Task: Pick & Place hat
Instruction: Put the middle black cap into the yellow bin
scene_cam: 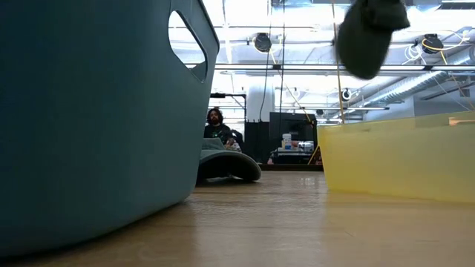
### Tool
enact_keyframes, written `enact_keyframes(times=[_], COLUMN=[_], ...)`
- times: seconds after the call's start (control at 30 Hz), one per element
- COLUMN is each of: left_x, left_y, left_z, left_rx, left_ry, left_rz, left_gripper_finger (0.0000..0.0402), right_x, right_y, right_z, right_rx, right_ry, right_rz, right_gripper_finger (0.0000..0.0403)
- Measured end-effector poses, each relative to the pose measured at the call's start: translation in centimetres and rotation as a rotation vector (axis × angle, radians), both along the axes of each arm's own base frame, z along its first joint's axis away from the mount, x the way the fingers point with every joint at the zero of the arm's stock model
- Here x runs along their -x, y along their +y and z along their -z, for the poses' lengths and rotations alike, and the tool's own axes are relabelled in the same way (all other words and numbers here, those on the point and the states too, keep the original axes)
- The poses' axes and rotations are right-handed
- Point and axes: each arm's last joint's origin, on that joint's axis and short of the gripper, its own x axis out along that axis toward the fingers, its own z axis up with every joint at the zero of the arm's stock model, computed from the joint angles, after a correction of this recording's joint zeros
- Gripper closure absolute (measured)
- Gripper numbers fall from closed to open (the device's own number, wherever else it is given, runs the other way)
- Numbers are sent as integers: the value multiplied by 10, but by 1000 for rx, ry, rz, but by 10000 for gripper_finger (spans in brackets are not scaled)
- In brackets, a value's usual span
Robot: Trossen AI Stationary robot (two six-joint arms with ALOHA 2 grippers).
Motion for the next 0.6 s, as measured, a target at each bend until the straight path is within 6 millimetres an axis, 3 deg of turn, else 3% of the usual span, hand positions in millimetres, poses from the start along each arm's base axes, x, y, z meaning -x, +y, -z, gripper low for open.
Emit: enact_keyframes(times=[0.6], left_x=[0], left_y=[0], left_z=[0], left_rx=[-2], left_ry=[-1], left_rz=[1], left_gripper_finger=[366], right_x=[11], right_y=[23], right_z=[57], right_rx=[-128], right_ry=[23], right_rz=[-96], right_gripper_finger=[403])
